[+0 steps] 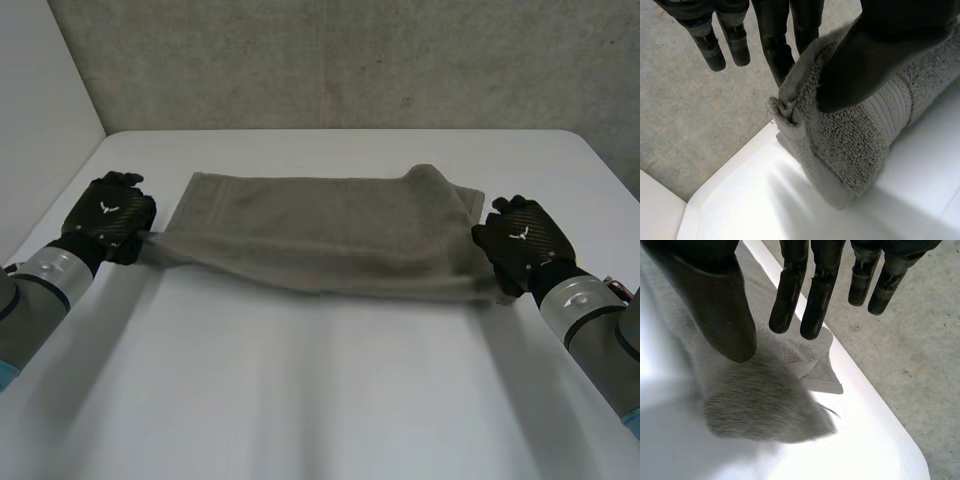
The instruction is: Fold the towel.
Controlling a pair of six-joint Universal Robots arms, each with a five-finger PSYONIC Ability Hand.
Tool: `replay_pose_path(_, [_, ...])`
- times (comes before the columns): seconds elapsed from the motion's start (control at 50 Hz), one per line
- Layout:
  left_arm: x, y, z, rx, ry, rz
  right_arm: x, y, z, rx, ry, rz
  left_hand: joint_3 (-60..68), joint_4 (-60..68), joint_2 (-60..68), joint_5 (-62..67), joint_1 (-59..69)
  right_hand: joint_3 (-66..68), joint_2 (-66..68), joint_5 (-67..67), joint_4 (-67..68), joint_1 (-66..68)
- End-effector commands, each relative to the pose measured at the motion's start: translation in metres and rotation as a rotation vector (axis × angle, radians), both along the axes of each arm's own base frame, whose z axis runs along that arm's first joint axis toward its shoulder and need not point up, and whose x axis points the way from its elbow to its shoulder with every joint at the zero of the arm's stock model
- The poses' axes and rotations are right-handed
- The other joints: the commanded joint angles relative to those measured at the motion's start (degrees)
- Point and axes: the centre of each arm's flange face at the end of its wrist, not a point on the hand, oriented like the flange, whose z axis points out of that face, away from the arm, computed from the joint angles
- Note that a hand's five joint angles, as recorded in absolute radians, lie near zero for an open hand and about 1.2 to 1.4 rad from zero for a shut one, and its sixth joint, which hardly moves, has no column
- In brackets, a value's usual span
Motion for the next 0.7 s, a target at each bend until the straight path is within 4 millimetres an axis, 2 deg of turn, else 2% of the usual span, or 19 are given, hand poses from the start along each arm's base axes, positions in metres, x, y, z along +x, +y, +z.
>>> replay_pose_path(0.02, [0.004, -0.001, -0.001, 0.003, 0.0, 0.012, -0.006, -0.004, -0.008, 0.026, 0.004, -0.017, -2.6, -3.2, 4.2, 4.0, 5.0, -1.9, -0.8, 0.9, -3.1, 0.4])
replay_pose_path(0.18, [0.006, 0.001, -0.003, 0.034, 0.0, 0.015, -0.014, -0.002, -0.013, 0.113, -0.017, -0.036, -2.6, -3.2, 4.2, 4.0, 5.0, -1.9, 1.9, 3.6, -3.1, 3.1])
replay_pose_path(0.24, [0.005, 0.002, -0.003, 0.041, 0.0, 0.014, -0.013, 0.0, -0.018, 0.161, -0.034, -0.028, -2.6, -3.2, 4.2, 4.0, 5.0, -1.9, -1.2, 0.5, -3.1, 0.0])
replay_pose_path(0.28, [0.005, 0.003, -0.004, 0.043, 0.0, 0.012, -0.012, 0.003, -0.02, 0.194, -0.04, -0.024, -2.6, -3.2, 4.2, 4.0, 5.0, -1.9, -12.9, -11.2, -3.1, -11.7])
replay_pose_path(0.42, [0.003, 0.004, -0.004, 0.046, 0.0, 0.009, -0.011, 0.006, -0.02, 0.213, -0.04, -0.015, -2.6, -3.2, 4.2, 4.0, 5.0, -1.9, -15.3, -13.6, -3.1, -14.1])
replay_pose_path(0.66, [0.002, 0.005, -0.005, 0.05, 0.0, 0.006, -0.013, 0.004, -0.029, 0.231, -0.033, -0.018, -2.6, -3.2, 4.2, 4.0, 5.0, -1.9, -12.1, -10.4, -3.1, -10.9])
replay_pose_path(0.7, [0.002, 0.005, -0.005, 0.05, 0.0, 0.006, -0.013, 0.004, -0.03, 0.229, -0.03, -0.012, -2.6, -3.2, 4.2, 4.0, 5.0, -1.9, -0.2, 1.5, -3.1, 1.0])
